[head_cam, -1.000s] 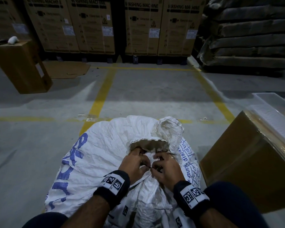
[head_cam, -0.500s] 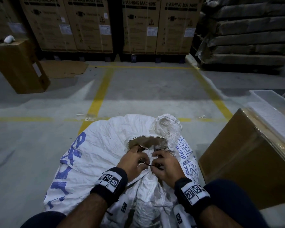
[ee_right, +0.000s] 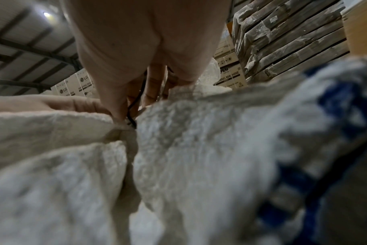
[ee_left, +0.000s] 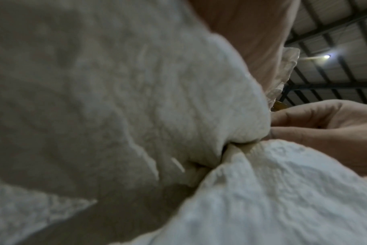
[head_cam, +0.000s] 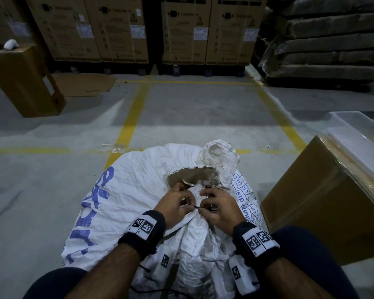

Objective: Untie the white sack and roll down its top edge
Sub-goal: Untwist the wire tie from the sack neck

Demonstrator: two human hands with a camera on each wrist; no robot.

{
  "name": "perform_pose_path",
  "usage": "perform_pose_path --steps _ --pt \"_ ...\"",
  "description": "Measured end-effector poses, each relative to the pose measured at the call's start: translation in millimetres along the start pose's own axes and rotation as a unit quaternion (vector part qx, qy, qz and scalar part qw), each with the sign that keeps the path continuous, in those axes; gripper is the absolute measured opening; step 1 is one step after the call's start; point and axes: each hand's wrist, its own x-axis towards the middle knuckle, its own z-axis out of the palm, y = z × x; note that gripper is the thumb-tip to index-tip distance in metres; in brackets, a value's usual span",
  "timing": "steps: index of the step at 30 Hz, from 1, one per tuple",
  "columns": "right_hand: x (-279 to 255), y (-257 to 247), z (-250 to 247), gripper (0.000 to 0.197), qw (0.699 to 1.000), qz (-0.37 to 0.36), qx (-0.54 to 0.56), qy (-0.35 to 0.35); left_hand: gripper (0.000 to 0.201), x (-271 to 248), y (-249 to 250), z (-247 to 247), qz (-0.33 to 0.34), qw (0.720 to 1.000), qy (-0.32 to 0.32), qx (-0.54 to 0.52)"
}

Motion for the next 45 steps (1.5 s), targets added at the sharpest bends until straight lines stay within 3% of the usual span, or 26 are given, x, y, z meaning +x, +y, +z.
perform_pose_path --steps 21,36,38,42,45 --pt "-2 -19 -32 0.009 0.993 -0.02 -0.066 -0.092 0.031 -11 12 -9 0.002 0.999 -0.041 -0.014" --pt "-8 -19 -31 0.016 0.99 -0.028 -0.104 -0.094 0.004 -15 10 -19 0.001 0.999 0.025 0.033" --pt "-9 -18 -33 0.016 0.989 -0.026 -0.111 -0.095 0.007 -15 8 -25 -0.006 0.999 0.032 0.029" --pt "-11 -19 -35 0.017 0.989 -0.032 -0.116 -0.089 0.031 -14 5 -34 -0.025 0.998 0.061 0.015" --pt "-13 -24 -35 0.018 0.991 -0.036 -0.117 -0.059 0.034 -16 5 -30 -0.033 0.997 0.064 -0.034"
